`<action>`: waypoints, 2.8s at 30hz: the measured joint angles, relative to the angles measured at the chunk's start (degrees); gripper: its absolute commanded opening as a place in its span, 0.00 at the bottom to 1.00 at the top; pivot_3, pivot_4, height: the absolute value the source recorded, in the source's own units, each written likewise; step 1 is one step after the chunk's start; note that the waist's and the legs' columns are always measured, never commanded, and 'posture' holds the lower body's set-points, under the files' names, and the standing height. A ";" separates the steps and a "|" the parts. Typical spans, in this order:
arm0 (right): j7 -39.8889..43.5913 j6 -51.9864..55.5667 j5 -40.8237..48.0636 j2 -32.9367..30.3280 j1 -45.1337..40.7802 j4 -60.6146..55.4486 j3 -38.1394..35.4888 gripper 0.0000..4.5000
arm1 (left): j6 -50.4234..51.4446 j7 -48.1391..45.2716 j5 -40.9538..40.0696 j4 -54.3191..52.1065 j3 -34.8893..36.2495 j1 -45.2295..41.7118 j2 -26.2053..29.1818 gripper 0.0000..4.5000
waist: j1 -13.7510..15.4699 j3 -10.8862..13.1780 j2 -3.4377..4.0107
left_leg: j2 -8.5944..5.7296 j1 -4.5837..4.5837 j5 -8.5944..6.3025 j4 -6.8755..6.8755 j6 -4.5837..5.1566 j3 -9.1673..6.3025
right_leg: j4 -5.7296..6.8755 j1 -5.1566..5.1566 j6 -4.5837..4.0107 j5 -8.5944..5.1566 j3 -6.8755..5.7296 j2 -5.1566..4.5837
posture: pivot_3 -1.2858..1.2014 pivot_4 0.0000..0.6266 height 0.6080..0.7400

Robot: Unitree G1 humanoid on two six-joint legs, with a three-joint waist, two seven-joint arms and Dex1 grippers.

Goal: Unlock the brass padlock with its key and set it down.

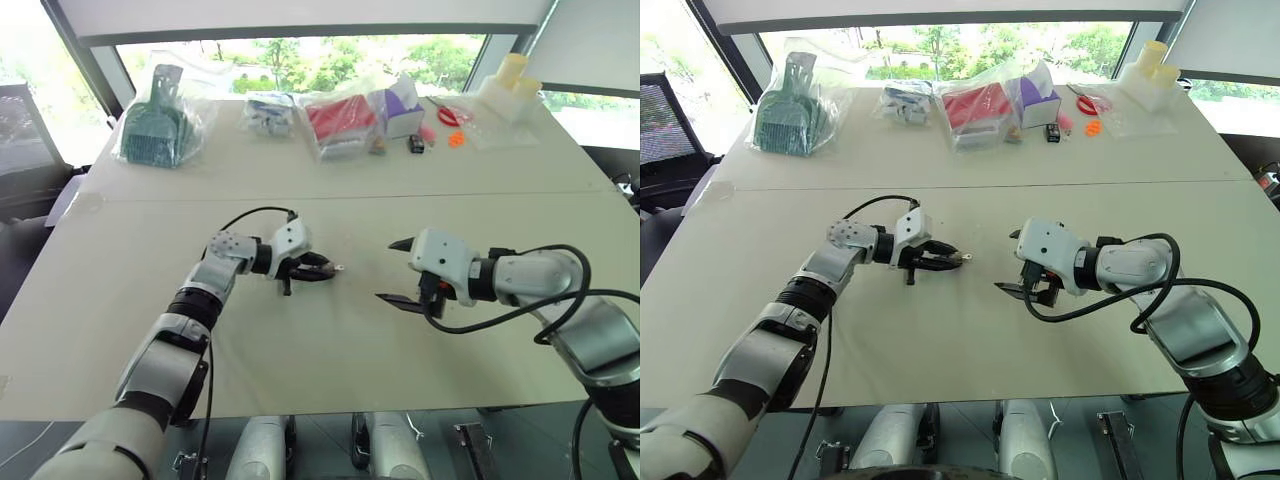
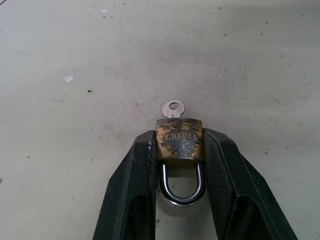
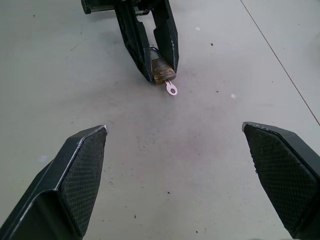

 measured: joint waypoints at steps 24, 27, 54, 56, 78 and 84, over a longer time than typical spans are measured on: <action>-9.77 -35.77 -30.99 11.12 -8.72 17.31 13.04 1.00 | 17.52 -9.57 -7.81 -21.12 2.65 -3.26 5.87 0.16 | -0.04 0.01 0.00 | -0.03 -0.03 0.02 0.00 -0.03 0.05 | 0.04 -0.04 0.01 -0.01 0.01 0.05 | 0.52 0.24 1.00; -9.60 -36.16 -31.56 11.32 -8.72 17.45 12.77 0.80 | 17.42 -9.47 -7.80 -21.44 2.47 -2.93 5.86 0.16 | -0.09 0.01 0.00 | -0.03 -0.03 0.02 -0.01 -0.03 0.05 | 0.05 -0.04 0.01 -0.01 0.00 0.05 | 0.52 0.24 1.00; 0.22 -26.15 -29.75 14.07 -9.41 14.72 11.29 0.01 | 1.69 -3.68 -1.09 -21.18 -0.37 -0.92 4.94 0.16 | -0.08 0.01 0.00 | -0.03 -0.02 0.02 0.00 -0.03 0.05 | 0.06 -0.04 0.01 0.00 0.00 0.05 | 0.52 0.24 1.00; 2.48 -22.90 -28.05 14.80 -10.97 14.96 10.71 0.01 | -2.18 -2.67 0.23 -20.99 -0.39 -0.92 5.04 0.16 | -0.07 0.01 0.01 | -0.02 -0.01 0.02 0.00 -0.03 0.05 | 0.07 -0.04 0.00 0.00 0.00 0.06 | 0.52 0.24 1.00; -15.09 -62.85 -37.07 8.37 -10.90 28.21 9.51 0.99 | 19.99 -11.85 -9.16 -20.14 0.83 -4.05 6.61 0.16 | -0.15 0.01 0.01 | -0.03 -0.01 0.04 0.00 -0.06 0.26 | 0.05 -0.02 0.03 -0.02 0.02 0.06 | 0.52 0.24 1.00; -16.00 -69.66 -36.34 8.61 -10.89 29.74 9.47 0.99 | 22.18 -12.44 -10.22 -20.15 0.85 -5.45 6.29 0.16 | -0.19 0.01 0.01 | -0.03 0.01 0.04 -0.01 -0.06 0.25 | 0.06 -0.03 0.03 -0.02 0.02 0.06 | 0.52 0.24 1.00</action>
